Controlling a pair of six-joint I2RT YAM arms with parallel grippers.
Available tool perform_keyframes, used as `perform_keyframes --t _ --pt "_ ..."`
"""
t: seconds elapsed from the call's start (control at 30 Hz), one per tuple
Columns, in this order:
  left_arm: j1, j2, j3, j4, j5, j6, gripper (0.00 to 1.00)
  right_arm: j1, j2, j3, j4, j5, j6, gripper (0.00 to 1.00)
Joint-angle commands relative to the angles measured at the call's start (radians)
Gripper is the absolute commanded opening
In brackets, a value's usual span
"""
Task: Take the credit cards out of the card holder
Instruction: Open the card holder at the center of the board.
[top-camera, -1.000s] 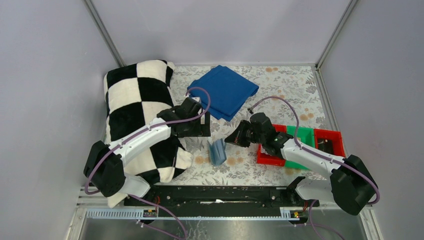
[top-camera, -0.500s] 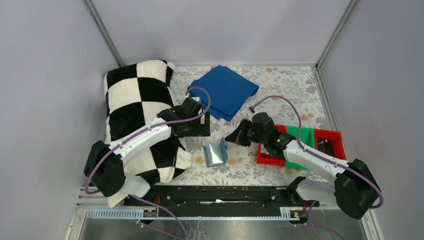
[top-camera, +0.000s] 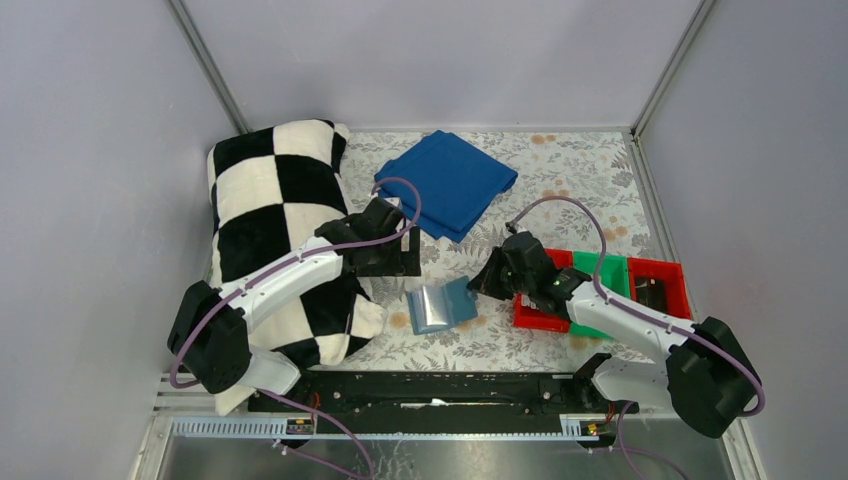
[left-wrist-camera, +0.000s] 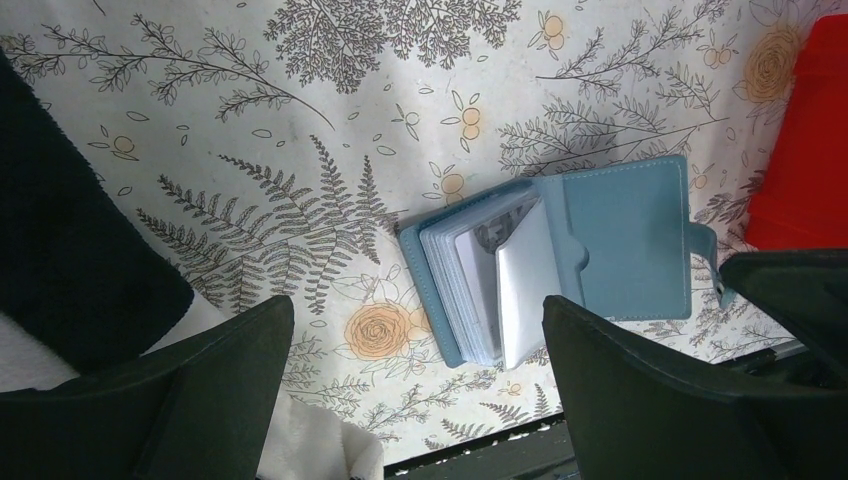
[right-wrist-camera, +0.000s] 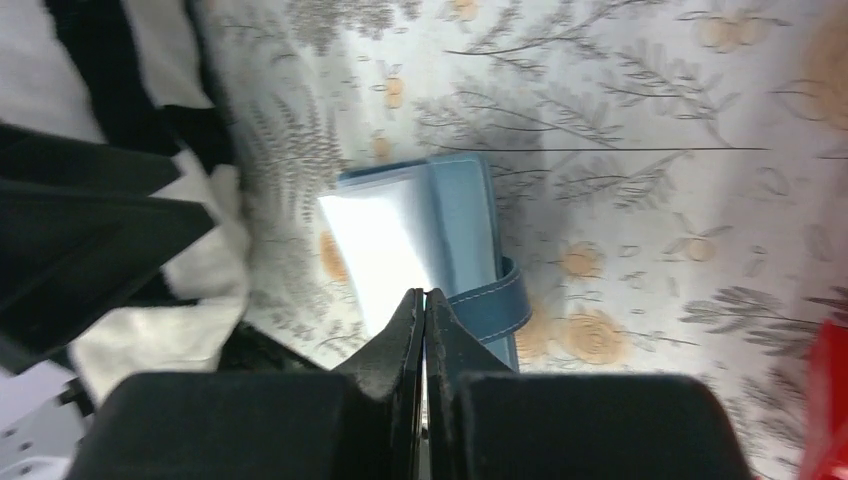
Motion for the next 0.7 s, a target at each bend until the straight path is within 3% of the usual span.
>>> perform_keyframes --t 0.0,0.13,0.27,0.43,0.67 --pt "0.004 -0.001 -0.003 0.027 -0.002 0.000 0.99 -0.012 0.027 -0.012 -0.078 0.089 -0.093 0.00" --pt "0.003 -0.002 0.004 0.028 0.009 0.000 0.99 -0.012 0.096 0.011 -0.105 0.104 -0.146 0.00" --pt "0.003 -0.026 0.004 0.053 0.018 -0.006 0.99 -0.012 0.142 0.078 -0.154 0.136 -0.203 0.26" --pt "0.002 -0.029 0.001 0.050 -0.017 -0.006 0.99 -0.012 0.154 0.166 -0.196 0.157 -0.265 0.43" --pt "0.004 -0.017 0.016 0.032 -0.061 -0.011 0.99 -0.010 0.125 0.260 -0.238 0.163 -0.298 0.57"
